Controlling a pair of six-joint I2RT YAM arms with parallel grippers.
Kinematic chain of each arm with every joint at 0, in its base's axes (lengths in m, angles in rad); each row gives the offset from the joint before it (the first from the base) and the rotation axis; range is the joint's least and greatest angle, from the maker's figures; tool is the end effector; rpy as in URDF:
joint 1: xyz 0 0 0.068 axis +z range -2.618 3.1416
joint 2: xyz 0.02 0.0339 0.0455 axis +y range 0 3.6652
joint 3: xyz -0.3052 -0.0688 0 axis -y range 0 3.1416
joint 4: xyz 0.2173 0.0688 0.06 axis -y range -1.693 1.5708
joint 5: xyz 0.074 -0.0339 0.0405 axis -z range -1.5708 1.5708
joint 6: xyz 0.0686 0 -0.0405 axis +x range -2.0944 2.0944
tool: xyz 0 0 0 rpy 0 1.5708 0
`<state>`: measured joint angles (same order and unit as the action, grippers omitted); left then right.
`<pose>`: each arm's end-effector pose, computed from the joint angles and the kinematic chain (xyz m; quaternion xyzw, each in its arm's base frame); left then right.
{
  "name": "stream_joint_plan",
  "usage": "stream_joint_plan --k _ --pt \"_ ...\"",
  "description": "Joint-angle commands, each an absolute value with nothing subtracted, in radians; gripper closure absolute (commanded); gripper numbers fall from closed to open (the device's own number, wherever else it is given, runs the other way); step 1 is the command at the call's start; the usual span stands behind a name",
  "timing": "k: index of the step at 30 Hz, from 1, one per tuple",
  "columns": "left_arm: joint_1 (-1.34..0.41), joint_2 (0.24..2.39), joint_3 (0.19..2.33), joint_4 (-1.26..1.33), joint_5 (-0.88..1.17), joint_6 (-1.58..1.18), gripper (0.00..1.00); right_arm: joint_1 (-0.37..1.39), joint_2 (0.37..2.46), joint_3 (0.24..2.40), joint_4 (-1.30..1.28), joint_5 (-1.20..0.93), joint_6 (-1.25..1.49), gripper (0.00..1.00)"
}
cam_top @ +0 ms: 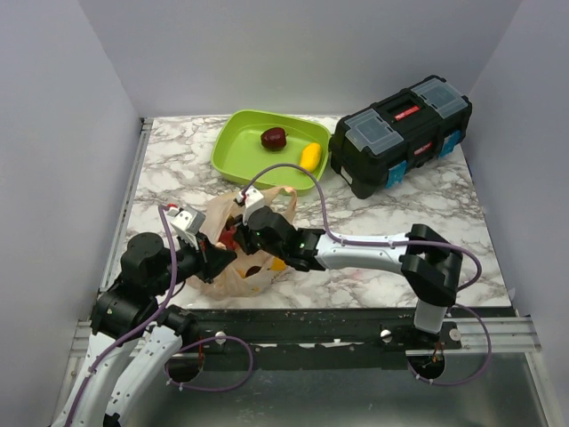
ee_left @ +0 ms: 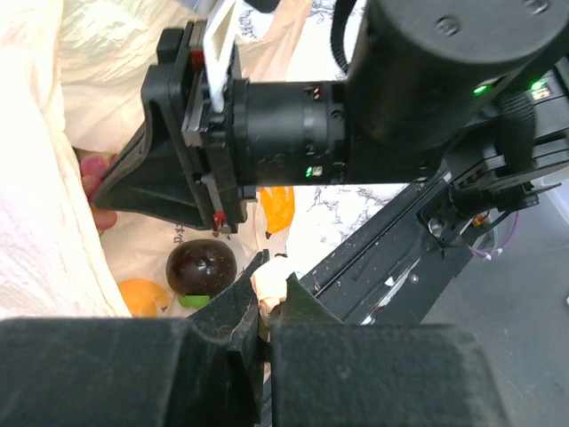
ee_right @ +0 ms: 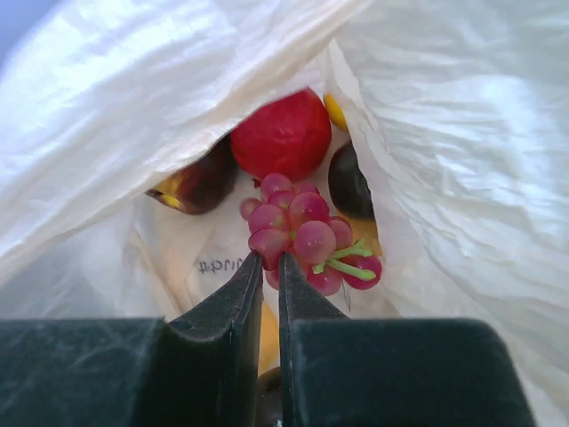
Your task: Take the fake fruits out of the plastic bag
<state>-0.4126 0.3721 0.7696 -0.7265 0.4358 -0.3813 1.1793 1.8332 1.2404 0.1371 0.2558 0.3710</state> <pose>0.0266 -0.0432 0.3199 0.1382 0.7921 -0.3818 0.4559 0.1835 0.3991 0.2748 -0.2689 0.8004 0.2899 0.4506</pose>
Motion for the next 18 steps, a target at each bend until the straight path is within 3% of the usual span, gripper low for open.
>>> stream_joint_plan --k 1,18 --pt "-0.407 0.368 0.761 -0.709 0.462 -0.366 1.0 1.186 1.767 1.217 0.207 0.276 0.341 0.88" --pt "-0.397 0.379 0.762 -0.713 0.439 -0.371 1.0 1.186 1.651 1.195 0.16 0.212 0.348 0.99"
